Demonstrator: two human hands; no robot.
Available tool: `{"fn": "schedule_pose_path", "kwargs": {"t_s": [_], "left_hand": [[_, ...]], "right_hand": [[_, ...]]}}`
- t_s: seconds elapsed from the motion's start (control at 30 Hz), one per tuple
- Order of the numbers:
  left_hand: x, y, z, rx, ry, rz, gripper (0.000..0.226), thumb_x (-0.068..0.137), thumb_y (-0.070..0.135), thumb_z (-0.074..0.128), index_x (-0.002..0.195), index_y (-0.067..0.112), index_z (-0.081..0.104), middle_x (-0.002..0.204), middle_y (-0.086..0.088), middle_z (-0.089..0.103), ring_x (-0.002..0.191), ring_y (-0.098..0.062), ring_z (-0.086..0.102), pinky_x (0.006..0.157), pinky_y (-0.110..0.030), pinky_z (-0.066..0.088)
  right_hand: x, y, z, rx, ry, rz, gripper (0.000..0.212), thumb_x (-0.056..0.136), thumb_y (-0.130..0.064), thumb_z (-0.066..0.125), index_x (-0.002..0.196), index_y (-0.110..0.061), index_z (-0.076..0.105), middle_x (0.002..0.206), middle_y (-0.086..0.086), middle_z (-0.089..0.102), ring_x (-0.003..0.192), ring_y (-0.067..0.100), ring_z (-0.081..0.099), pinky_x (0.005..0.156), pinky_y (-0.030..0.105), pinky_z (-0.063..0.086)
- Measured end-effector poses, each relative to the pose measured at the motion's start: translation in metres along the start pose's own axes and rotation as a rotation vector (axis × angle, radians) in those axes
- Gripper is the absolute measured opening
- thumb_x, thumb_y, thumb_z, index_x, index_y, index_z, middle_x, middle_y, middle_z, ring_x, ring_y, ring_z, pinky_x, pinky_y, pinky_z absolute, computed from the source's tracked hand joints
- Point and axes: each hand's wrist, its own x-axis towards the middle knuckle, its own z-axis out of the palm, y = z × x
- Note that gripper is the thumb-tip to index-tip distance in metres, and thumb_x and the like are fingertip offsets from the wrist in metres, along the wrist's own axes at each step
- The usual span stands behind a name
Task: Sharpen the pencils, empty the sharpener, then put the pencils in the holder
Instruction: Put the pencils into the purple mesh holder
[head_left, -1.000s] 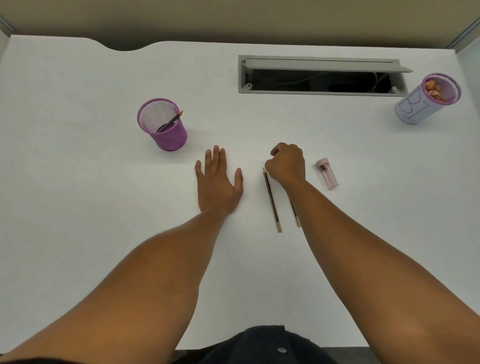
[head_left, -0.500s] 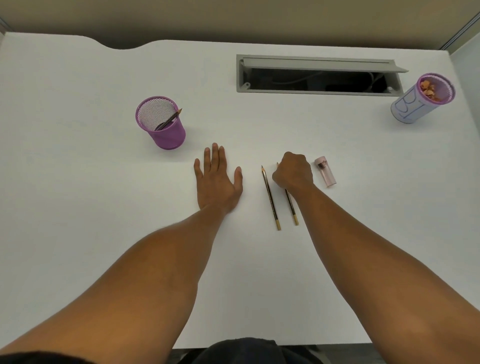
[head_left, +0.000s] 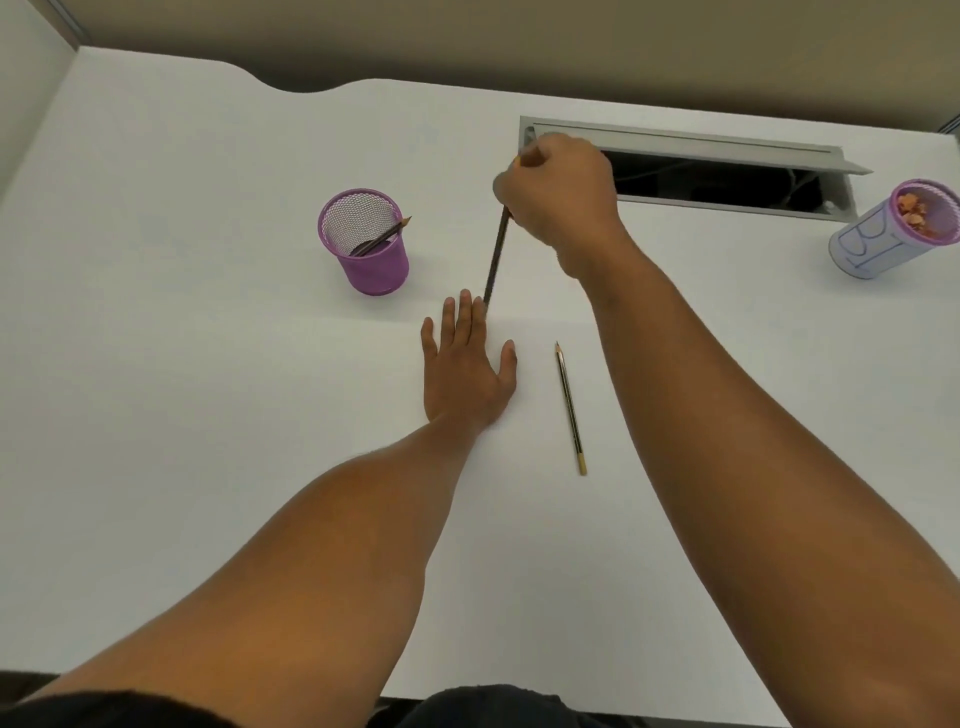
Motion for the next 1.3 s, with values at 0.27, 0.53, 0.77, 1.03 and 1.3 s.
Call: {"fn": "schedule_pose_path", "kwargs": {"t_s": [0.27, 0.53, 0.77, 1.03, 1.3], "left_hand": [[0.001, 0.001, 0.001, 0.018, 0.0, -0.018, 0.072, 0.099, 0.054, 0.024, 0.158, 0.014, 0.016, 0.167, -0.004, 0.009, 0.154, -0.02, 0.003, 0.124, -0.047, 0.002], [-0.001, 0.003, -0.011, 0.022, -0.061, -0.005, 0.074, 0.098, 0.05, 0.028, 0.159, 0.012, 0.007, 0.168, -0.005, 0.001, 0.154, -0.02, -0.004, 0.123, -0.048, 0.001], [-0.001, 0.003, -0.016, 0.06, -0.11, 0.004, 0.076, 0.099, 0.052, 0.029, 0.159, 0.013, 0.003, 0.168, -0.005, 0.0, 0.154, -0.021, -0.008, 0.123, -0.049, 0.0], [-0.001, 0.003, -0.016, 0.076, -0.121, 0.009, 0.078, 0.098, 0.053, 0.033, 0.158, 0.012, 0.005, 0.167, -0.008, 0.0, 0.154, -0.022, -0.007, 0.123, -0.049, 0.0], [0.0, 0.002, -0.011, 0.013, -0.078, -0.01, 0.075, 0.099, 0.054, 0.026, 0.159, 0.013, 0.006, 0.168, -0.005, 0.002, 0.154, -0.02, -0.004, 0.124, -0.048, -0.001]], "right_hand": [[0.002, -0.045, 0.02, 0.483, -0.105, 0.095, 0.007, 0.077, 0.001, 0.063, 0.08, -0.006, 0.066, 0.083, 0.009, 0.069, 0.078, 0.023, 0.071, 0.073, 0.039, 0.061], [0.011, -0.029, 0.064, 0.153, -0.058, -0.057, 0.013, 0.077, -0.006, 0.067, 0.087, -0.014, 0.066, 0.085, -0.001, 0.067, 0.082, 0.015, 0.065, 0.07, 0.028, 0.058], [0.01, -0.005, 0.088, -0.046, -0.101, -0.129, 0.01, 0.075, -0.011, 0.069, 0.084, -0.017, 0.07, 0.075, -0.01, 0.063, 0.07, 0.004, 0.057, 0.051, 0.007, 0.038], [0.009, 0.009, 0.098, -0.017, -0.112, -0.077, 0.01, 0.077, -0.013, 0.068, 0.081, -0.022, 0.067, 0.076, -0.013, 0.062, 0.063, 0.001, 0.054, 0.046, 0.003, 0.034], [0.012, 0.033, 0.084, -0.042, -0.08, 0.021, 0.021, 0.076, -0.003, 0.064, 0.09, -0.019, 0.067, 0.08, -0.011, 0.059, 0.072, 0.007, 0.058, 0.06, 0.019, 0.051]]}}
